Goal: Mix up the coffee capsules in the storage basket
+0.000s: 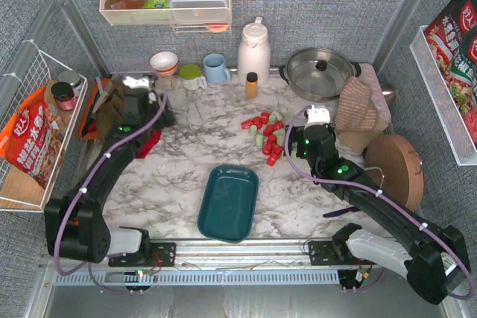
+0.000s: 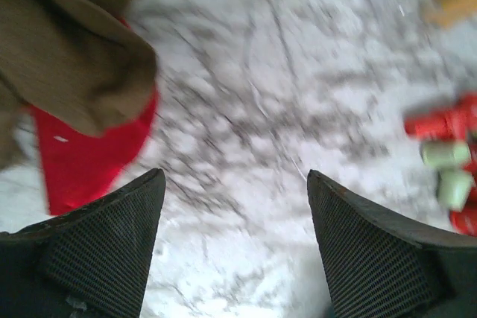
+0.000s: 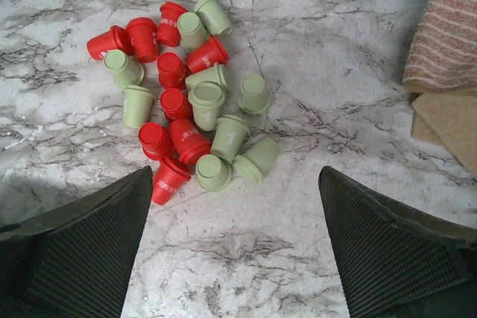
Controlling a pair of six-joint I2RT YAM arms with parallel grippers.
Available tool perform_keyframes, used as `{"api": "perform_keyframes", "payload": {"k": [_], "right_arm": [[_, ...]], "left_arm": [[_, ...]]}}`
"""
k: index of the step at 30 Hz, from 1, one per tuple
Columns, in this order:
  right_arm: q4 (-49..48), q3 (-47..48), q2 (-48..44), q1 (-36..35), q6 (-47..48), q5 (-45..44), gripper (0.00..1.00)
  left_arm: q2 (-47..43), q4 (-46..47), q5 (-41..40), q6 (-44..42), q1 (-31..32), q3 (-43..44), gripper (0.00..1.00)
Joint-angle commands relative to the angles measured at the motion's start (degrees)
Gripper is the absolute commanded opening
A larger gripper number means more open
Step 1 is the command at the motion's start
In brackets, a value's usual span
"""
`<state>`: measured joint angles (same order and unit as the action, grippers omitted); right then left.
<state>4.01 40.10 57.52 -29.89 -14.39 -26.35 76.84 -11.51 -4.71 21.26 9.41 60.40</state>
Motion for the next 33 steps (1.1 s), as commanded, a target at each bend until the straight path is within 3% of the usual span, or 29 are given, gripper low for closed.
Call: {"api": "perform_keyframes", "payload": {"k": [1, 10, 21, 28, 31, 33], "right_arm": [[-1.4, 0.6, 0.2, 0.0, -0.3, -0.1, 0.97], [-1.8, 0.4, 1.2, 0.0, -0.4, 0.0, 0.97], [-2.0, 0.4, 2.1, 0.0, -0.2, -0.4, 0.97], [-1.9, 0.4, 3.1, 0.0, -0.3, -0.4, 0.97], [-1.9, 0.4, 2.9, 0.0, -0.3, -0.4, 0.97], [-1.9, 0.3, 2.9, 0.0, -0.3, -0.4, 0.97]], "left_arm": [[-4.2, -2.1, 4.7, 0.4, 6.6, -6.4, 0.84], [-10.5, -3.3, 14.9, -2.8, 15.8, -18.4, 0.72], [-10.5, -0.8, 10.3, 2.0, 28.7, -22.6, 0.61], [-4.3, -2.6, 6.1, 3.0, 33.0, -21.9, 0.53], [-2.7, -2.9, 3.9, 3.6, 33.5, -21.6, 0.45], [-2.1, -2.6, 3.4, 4.0, 33.5, -21.2, 0.33]]}}
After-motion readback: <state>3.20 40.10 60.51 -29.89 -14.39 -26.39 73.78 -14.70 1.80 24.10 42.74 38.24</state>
